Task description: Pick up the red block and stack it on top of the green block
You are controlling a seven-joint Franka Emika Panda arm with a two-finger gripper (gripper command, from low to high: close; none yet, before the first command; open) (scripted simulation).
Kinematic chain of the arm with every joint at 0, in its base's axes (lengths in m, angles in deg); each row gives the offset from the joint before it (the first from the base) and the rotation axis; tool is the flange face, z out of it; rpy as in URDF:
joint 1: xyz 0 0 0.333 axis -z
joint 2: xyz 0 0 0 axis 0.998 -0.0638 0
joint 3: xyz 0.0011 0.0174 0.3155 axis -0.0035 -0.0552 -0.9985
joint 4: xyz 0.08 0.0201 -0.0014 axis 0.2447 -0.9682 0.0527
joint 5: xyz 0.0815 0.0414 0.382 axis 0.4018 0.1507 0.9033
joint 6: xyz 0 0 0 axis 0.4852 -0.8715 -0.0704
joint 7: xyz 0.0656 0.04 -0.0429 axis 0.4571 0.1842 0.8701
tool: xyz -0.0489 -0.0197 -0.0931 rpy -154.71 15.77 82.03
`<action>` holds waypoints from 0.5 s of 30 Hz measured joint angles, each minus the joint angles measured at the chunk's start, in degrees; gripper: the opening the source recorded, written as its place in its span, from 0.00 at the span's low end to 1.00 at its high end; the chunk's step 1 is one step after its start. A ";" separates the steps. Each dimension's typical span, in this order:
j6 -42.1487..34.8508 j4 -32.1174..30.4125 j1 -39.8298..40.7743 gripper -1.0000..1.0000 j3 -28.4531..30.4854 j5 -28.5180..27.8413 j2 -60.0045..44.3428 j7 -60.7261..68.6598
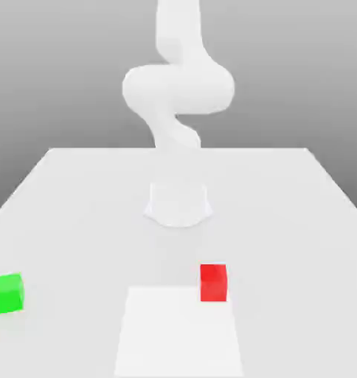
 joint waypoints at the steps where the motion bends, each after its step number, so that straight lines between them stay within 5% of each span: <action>1: 1.37 -1.86 -0.30 0.50 -0.07 0.45 -1.66 -0.23; 15: 21.15 -28.84 -3.97 0.50 -5.76 3.45 -25.81 -6.28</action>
